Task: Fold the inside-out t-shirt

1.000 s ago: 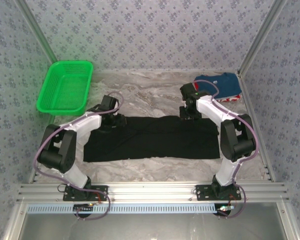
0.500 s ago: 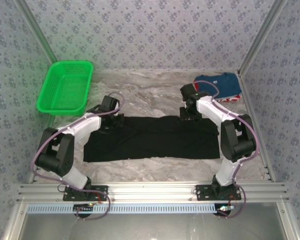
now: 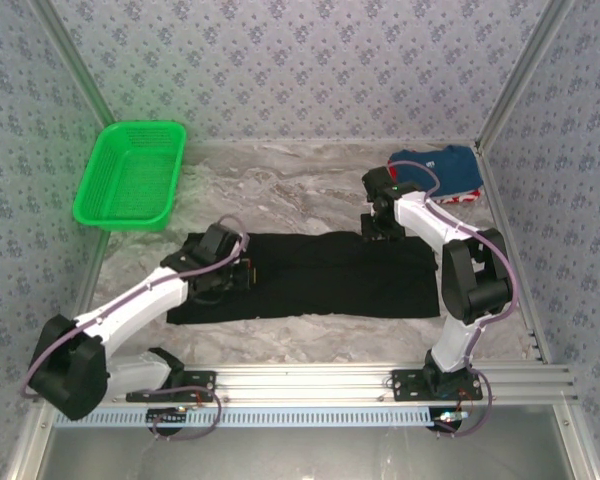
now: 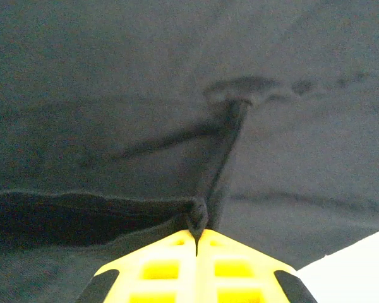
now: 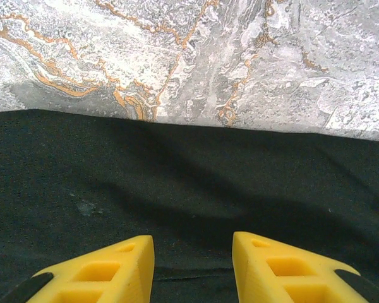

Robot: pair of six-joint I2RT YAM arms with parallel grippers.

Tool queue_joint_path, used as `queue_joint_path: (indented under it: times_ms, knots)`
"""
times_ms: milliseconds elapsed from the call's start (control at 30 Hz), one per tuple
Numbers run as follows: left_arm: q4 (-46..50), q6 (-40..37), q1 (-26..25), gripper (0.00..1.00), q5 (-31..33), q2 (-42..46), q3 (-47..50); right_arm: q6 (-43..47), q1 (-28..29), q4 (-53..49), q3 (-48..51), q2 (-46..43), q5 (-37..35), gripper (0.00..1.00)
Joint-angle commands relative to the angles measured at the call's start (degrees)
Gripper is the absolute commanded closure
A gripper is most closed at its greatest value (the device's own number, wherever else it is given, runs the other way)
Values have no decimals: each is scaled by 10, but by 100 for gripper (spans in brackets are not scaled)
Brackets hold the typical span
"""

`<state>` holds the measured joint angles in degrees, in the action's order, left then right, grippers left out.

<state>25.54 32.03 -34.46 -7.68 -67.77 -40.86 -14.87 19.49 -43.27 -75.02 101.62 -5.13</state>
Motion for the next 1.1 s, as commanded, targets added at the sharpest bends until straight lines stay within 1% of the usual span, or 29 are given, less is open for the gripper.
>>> queue_joint_path:
  times_ms: [0,67,100,133,167,200,267,300,400,467,533,600,633,700,800,867,967,1000,1067]
  knots:
    - [-15,70,-43,94,-32,24,30,12,-2,-13,5,-23,-4,60]
    - [-20,91,-73,93,-44,24,40,10,-2,-11,12,-27,-5,60]
    - [-24,97,-86,90,-55,22,45,9,-1,-10,14,-29,-6,60]
    - [-27,100,-97,85,-69,20,48,8,-1,-9,17,-30,-7,60]
    - [-26,99,-103,76,-85,17,48,7,0,-9,20,-31,-9,60]
    - [-23,94,-106,69,-102,15,46,6,0,-7,21,-32,-10,60]
    - [-12,73,-106,59,-123,18,34,5,2,0,22,-34,-15,60]
    - [4,58,-105,55,-123,25,23,4,5,0,20,-34,-13,60]
    - [44,21,-96,52,-102,53,-13,1,28,3,18,-37,2,60]
    - [70,17,-73,51,-70,75,-27,-1,54,17,24,-44,33,60]
    - [101,23,-33,50,-28,96,-29,-12,88,49,37,-51,100,59]
    - [130,33,25,49,24,115,-23,-48,131,116,58,-51,195,57]
    - [152,36,55,48,37,119,-17,-70,153,143,62,-47,220,57]
    - [149,39,121,48,36,127,5,-114,206,196,62,-27,259,56]
    - [137,48,180,47,44,134,36,-167,269,258,62,3,279,56]
    - [137,48,201,47,47,138,52,-204,298,292,62,26,292,55]
    - [137,52,207,45,74,142,68,-226,331,305,47,59,301,53]
    - [119,55,208,44,83,139,71,-227,338,298,40,69,297,53]
    - [116,56,213,43,101,130,78,-226,344,286,31,86,289,53]
